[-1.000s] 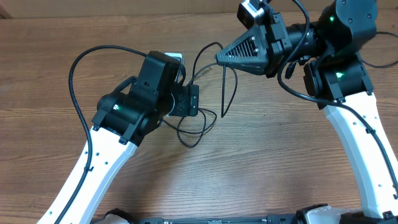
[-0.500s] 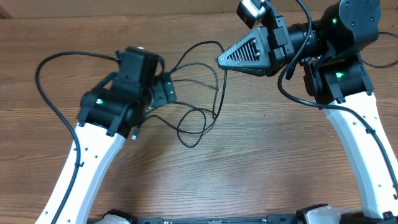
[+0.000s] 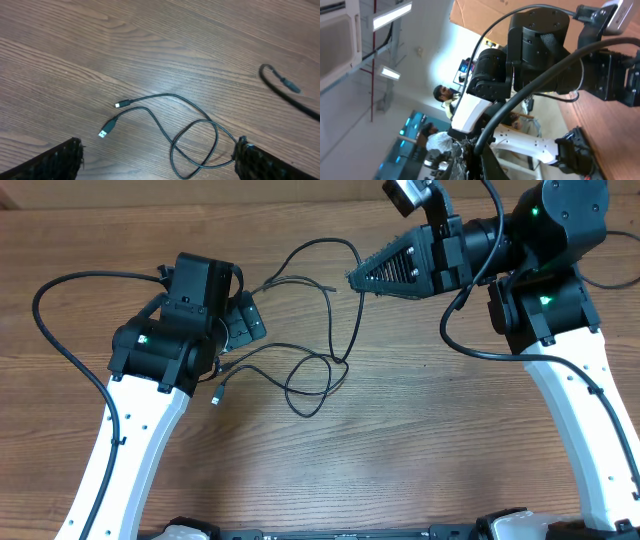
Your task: Untangle cables
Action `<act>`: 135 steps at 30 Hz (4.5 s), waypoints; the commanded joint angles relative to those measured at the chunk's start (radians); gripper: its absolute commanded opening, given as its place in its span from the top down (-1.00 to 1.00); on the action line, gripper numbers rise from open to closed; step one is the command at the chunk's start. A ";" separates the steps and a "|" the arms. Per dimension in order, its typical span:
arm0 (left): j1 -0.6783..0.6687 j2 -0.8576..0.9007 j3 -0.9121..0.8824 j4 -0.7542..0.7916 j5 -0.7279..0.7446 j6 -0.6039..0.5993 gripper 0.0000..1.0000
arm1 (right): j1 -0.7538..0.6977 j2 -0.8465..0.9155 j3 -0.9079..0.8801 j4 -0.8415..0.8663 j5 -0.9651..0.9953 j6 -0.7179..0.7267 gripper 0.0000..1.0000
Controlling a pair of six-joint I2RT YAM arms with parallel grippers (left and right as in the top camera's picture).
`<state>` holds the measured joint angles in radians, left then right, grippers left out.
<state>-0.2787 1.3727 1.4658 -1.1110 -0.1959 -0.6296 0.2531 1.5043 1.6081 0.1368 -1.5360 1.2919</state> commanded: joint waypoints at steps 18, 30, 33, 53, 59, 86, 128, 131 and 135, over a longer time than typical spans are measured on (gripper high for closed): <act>0.002 0.002 -0.005 -0.187 0.856 1.037 -1.00 | -0.008 0.026 0.014 -0.431 0.482 -0.134 0.93; 0.004 0.002 -0.005 -0.104 0.492 0.616 -0.99 | -0.003 0.024 0.015 -0.818 0.671 -0.486 0.93; 0.003 0.002 -0.005 -0.053 0.536 0.605 -0.99 | 0.012 0.024 0.015 -0.901 0.608 -0.589 0.92; -0.004 0.002 -0.006 0.062 0.887 0.854 -0.99 | 0.022 0.024 0.015 -0.939 0.126 -0.690 0.93; -0.006 0.018 -0.006 0.116 0.896 0.850 -0.99 | 0.022 0.024 0.015 -0.939 0.066 -0.681 0.93; -0.017 0.176 -0.006 0.240 0.971 0.798 -0.03 | 0.034 0.024 0.015 -0.930 0.056 -0.672 0.93; -0.017 0.176 -0.006 0.196 0.935 0.809 0.02 | 0.033 0.023 0.015 -0.671 -0.022 -0.326 0.93; -0.017 0.176 -0.006 0.192 0.897 0.808 0.24 | 0.033 0.023 0.015 -0.671 -0.022 -0.326 0.93; -0.016 0.176 -0.006 0.185 0.892 0.807 0.81 | 0.033 0.023 0.015 -0.668 -0.005 -0.328 0.93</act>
<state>-0.2882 1.5452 1.4647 -0.9211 0.7212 0.1699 0.2825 1.5311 1.6081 -0.5407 -1.5272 0.9592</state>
